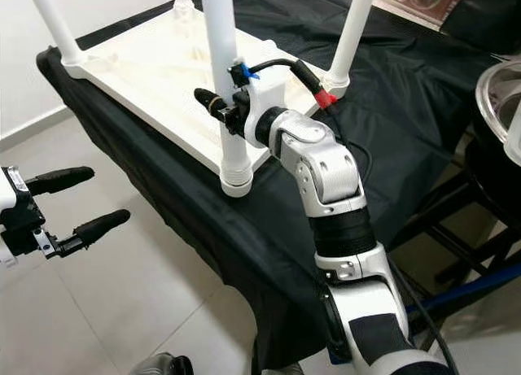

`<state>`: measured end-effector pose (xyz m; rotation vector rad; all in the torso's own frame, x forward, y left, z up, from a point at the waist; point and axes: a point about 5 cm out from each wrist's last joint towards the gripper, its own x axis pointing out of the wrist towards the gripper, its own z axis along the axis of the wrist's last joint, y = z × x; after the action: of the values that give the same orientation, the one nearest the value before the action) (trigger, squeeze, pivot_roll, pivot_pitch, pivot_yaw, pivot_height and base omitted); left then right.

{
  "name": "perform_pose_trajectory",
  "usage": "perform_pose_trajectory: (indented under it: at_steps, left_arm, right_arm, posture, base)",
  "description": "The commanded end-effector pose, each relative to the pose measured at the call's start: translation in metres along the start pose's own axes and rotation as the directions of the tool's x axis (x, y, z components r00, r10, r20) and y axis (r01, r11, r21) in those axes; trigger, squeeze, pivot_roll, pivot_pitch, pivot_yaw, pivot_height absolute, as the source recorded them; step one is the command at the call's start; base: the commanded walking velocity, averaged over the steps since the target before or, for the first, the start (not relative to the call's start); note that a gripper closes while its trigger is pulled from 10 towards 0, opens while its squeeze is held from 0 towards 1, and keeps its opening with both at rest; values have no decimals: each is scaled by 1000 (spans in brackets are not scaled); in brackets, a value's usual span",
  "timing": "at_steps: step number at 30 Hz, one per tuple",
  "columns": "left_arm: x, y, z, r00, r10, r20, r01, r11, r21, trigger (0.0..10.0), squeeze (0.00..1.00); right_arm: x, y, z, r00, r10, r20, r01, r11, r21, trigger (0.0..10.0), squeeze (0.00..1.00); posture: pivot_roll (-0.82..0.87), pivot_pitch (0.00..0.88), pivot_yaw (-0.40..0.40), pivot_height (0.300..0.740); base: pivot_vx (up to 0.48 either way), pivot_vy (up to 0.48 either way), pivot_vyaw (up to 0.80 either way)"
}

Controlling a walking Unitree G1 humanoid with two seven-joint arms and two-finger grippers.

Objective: Building children table

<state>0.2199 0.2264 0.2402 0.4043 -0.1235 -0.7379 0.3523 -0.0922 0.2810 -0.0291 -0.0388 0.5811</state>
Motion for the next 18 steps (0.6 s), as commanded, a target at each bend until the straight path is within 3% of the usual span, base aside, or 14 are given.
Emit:
perform_pose_trajectory:
  at_steps: [1, 5, 11, 12, 14, 16, 18]
  left_arm:
    - [0, 0, 0, 1000, -12, -10, 12, 1000, 14, 10000, 0]
    - [1, 0, 0, 1000, -15, -7, 15, 1000, 16, 10000, 0]
    - [1, 0, 0, 1000, -15, -7, 15, 1000, 16, 10000, 0]
    - [1, 0, -1, 1000, -17, -7, 17, 1000, 16, 10000, 0]
    - [2, 1, 0, 999, -33, -6, 34, 999, 19, 10000, 0]
    - [3, 2, 2, 999, -41, -4, 41, 999, 22, 10000, 0]
    - [3, 1, 2, 999, -41, -3, 41, 999, 23, 10000, 0]
  right_arm:
    - [-6, -16, -40, 984, -91, -156, 101, 993, 58, 10000, 0]
    - [-12, -10, -40, 995, -2, -99, 11, 996, 86, 10000, 0]
    - [-12, -10, -40, 995, -2, -99, 11, 996, 86, 10000, 0]
    - [-16, -9, -40, 995, 52, -82, -46, 996, 77, 10000, 0]
    - [-39, -14, -28, 938, 345, -29, -346, 937, -52, 10000, 0]
    - [-48, -18, -25, 899, 438, -30, -438, 894, -96, 10000, 0]
    - [-48, -19, -25, 900, 435, -26, -435, 896, -92, 10000, 0]
  posture:
    - [-3, 233, -49, 740]
    - [0, 233, -44, 740]
    - [0, 233, -44, 740]
    - [2, 232, -39, 740]
    - [7, 228, -30, 740]
    - [11, 228, -32, 740]
    - [11, 228, -32, 740]
  base:
    - [0, 0, 0]
    - [0, 0, 0]
    - [0, 0, 0]
    - [0, 0, 0]
    - [0, 0, 0]
    - [0, 0, 0]
    - [0, 0, 0]
